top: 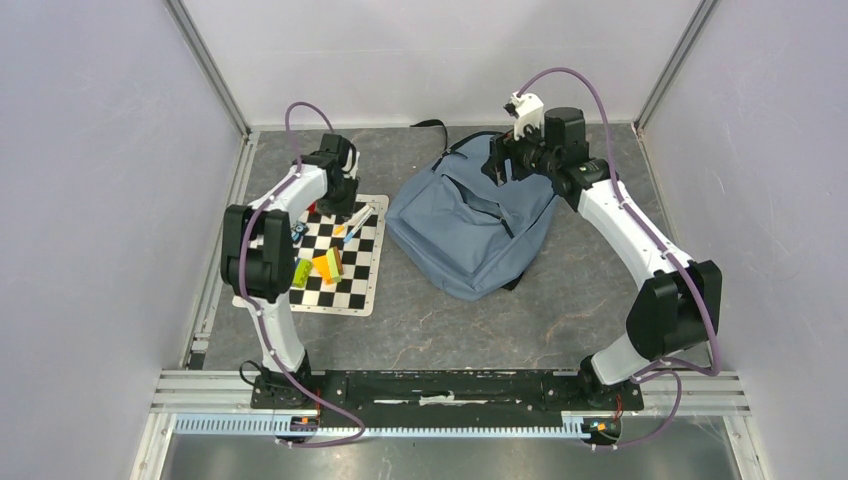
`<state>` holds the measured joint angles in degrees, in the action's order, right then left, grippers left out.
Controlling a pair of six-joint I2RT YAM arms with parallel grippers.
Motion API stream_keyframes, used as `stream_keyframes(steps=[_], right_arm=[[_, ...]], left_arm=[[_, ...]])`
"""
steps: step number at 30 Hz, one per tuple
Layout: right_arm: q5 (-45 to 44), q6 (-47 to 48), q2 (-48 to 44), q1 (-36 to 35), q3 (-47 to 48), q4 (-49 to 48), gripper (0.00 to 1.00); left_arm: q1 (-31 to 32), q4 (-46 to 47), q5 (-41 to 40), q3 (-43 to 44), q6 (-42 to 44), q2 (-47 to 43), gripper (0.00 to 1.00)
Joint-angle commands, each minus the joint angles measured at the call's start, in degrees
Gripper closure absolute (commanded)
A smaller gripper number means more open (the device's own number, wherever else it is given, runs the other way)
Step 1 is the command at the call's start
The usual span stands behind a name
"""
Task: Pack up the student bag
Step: Pick up the stationery from the center of the board.
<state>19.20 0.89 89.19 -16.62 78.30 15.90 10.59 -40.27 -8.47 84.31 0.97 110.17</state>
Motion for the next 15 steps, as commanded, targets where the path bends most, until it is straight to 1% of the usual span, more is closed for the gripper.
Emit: stream_keyframes(steps=[1,5,15], right_arm=[[-0.30,-0.47,-1.26,0.46,0.09,-1.92,0.22],[-1.07,-0.49,-1.70,0.53,-0.41,-1.86,0.22],[-1.10,-0.60,-1.48,0.73,-0.61,-1.56,0.22]], left_arm=[[-0.26,-0.85,3.78,2.16,5.06,3.35,0.50],[-1.27,-1.96,7.56,1.98,5.58,4.99,0.51],[-1.62,-1.92,5.85,2.58,6.21,7.71,0.58]])
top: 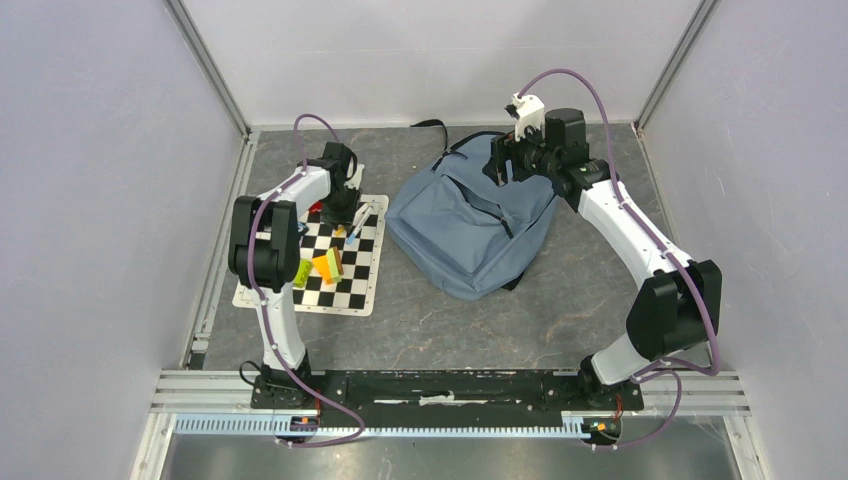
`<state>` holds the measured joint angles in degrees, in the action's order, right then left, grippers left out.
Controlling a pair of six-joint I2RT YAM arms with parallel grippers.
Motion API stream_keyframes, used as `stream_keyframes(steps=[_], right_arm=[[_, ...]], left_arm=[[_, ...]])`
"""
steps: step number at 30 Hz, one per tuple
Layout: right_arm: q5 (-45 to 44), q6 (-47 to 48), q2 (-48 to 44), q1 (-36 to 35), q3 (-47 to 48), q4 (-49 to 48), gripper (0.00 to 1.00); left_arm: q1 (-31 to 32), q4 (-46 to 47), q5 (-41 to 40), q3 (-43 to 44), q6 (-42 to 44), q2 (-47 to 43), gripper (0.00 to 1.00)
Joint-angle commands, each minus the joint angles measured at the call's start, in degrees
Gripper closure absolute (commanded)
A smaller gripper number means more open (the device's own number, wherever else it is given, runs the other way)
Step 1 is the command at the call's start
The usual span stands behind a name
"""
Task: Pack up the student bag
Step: Pick up the stationery from the center of the board.
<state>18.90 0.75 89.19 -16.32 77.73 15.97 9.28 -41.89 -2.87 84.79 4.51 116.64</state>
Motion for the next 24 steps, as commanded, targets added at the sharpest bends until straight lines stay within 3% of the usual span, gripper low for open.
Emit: stream_keyframes(steps=[1,9,13,16,19,24], right_arm=[[-0.79,-0.50,-1.46,0.41,-0.01,-1.60,0.22],[-0.97,-0.49,-1.50,0.40,-0.04,-1.51,0.22],[-1.77,-0.54,-1.86,0.36,-0.13,-1.54,0.23],[-2.98,-0.52,-2.36,0.41,-0.33,-1.89,0.18],[-3.98,-0.40,-2.93,0.41,-0.78,-2.56,0.15],[-5.58,-3.00,-3.17,0.41,-0.94,-3.83,0.13]], left_arm=[[-0.31,-0.50,0.25,2.21,2.71,1.60,0.60],[-0.31,-1.25,0.48,2.27,3.04,2.20,0.73],[-0.31,-0.77,2.25,1.01,1.87,0.74,0.85],[-0.27,1.85,2.79,-1.13,-0.26,-2.01,0.88],[-0.23,4.22,5.69,-2.78,-3.21,-5.41,0.98],[0.11,11.75,10.18,-8.16,-12.50,-15.21,0.98]])
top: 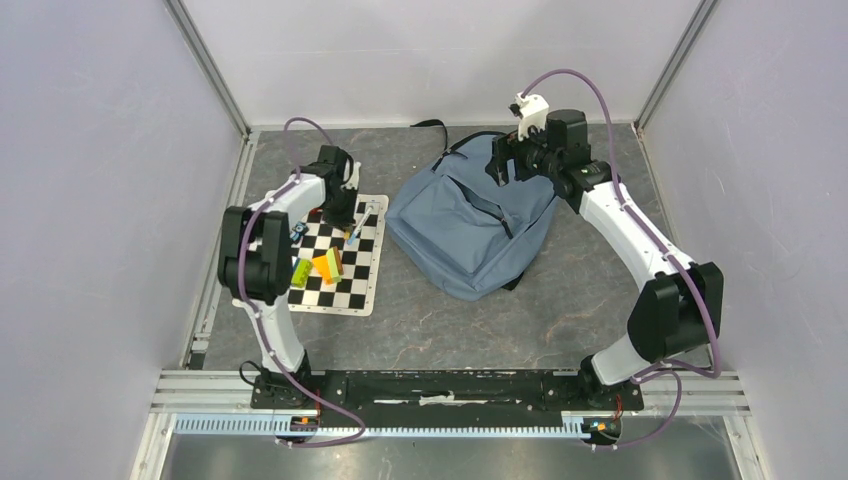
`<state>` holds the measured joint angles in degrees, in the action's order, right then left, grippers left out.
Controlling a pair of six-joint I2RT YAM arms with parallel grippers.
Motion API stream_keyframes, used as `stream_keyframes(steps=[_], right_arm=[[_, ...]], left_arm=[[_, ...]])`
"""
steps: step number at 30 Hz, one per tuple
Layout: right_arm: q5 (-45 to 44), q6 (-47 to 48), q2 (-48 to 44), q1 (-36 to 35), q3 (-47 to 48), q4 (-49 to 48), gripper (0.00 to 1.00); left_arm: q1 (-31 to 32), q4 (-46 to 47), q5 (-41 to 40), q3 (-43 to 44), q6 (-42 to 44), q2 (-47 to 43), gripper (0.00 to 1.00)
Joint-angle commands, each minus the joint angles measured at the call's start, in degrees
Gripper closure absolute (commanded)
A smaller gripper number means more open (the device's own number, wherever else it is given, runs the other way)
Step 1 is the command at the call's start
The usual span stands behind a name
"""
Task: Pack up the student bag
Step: Pick up the stationery from the center of the board, then place the stationery in the student bag.
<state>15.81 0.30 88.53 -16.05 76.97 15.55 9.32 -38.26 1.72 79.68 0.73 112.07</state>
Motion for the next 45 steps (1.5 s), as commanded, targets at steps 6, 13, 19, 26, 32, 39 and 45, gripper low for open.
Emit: stream_keyframes(steps=[6,13,19,26,32,39,45], right_arm=[[-3.02,-7.67,0.96,-0.19,4.23,-0.22,0.13],[8.40,-16.67,2.46,-1.75,4.71,-5.61,0.16],[12.47,-23.30,1.43,-4.88,2.50,-12.04,0.23],[11.48,-23.63,-0.19,-5.39,-0.40,-11.85,0.31],[12.44,-23.81,0.32,-5.48,0.10,-11.86,0.52],[13.40,-23.97,0.70,-5.57,0.16,-12.06,0.88],[7.04,-20.31,-3.62,-5.50,-2.45,-14.38,1.00]], left_arm=[[4.56,18.47,17.18,-7.41,-19.29,-20.39,0.98],[14.49,32.01,24.51,-8.59,-34.57,-22.47,0.98],[22.88,37.71,25.65,-7.26,-36.57,-19.71,0.98],[24.47,37.66,25.49,-6.95,-35.50,-20.56,0.98],[24.86,38.00,25.43,-7.54,-35.98,-20.71,0.98],[25.92,36.78,24.24,-6.06,-34.11,-20.25,0.97],[25.92,32.30,17.97,-4.16,-34.31,-20.42,0.25]])
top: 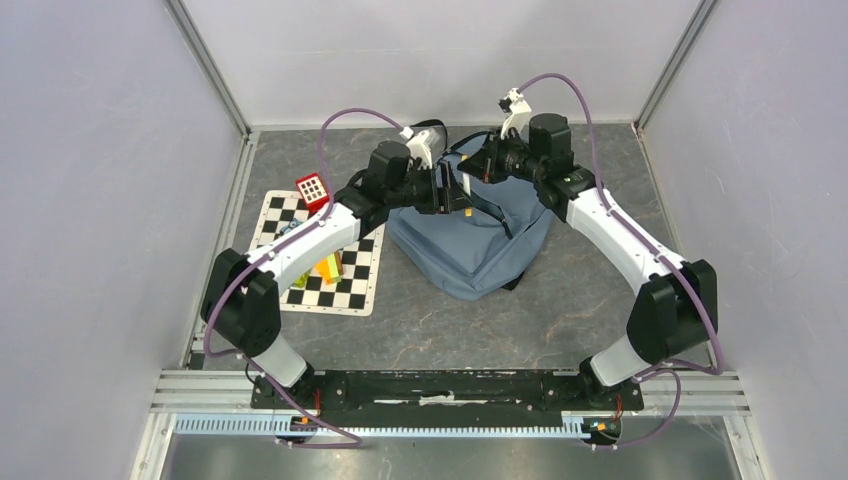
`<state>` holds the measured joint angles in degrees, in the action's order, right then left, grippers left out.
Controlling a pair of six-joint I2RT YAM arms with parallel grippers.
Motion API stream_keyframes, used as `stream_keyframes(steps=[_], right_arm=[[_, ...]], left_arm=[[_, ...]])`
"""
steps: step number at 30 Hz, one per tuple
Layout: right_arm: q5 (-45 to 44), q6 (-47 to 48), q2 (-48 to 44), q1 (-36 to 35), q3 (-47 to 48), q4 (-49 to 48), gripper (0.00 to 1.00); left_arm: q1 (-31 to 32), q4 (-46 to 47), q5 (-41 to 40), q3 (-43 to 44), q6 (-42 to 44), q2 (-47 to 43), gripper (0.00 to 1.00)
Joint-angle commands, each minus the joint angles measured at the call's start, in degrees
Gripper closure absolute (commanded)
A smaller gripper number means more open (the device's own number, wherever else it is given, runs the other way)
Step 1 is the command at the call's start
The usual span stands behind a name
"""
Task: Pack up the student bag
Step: Place the stationery in the student bag.
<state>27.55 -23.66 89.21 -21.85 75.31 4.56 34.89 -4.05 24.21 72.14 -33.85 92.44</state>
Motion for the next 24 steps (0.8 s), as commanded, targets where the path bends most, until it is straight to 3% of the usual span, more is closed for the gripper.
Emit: stream_keyframes(steps=[1,5,10,16,24], right_arm=[[-6.28,4.87,-4.86,0.28,-1.06,-3.03,1.00],[-12.35,9.15,-5.52,0.32,-1.74,-2.60,1.00],[-16.43,13.64,-3.81,0.44,-1.38,-3.17,1.00],[-16.98,15.45,-1.35,0.40,-0.70,-4.12,1.00],[-15.56,15.72,0.50,0.40,-1.24,-6.52,1.00]], left_arm=[[0.35,-2.88,-6.28,3.80,0.34,-0.70,0.21],[0.30,-12.74,-14.56,9.38,0.45,2.32,0.13],[0.09,-29.05,-19.94,24.16,1.41,13.16,0.14],[-0.36,-36.02,-22.00,35.33,1.76,22.71,0.22],[-1.97,-38.44,-20.61,42.12,1.37,30.29,0.23]])
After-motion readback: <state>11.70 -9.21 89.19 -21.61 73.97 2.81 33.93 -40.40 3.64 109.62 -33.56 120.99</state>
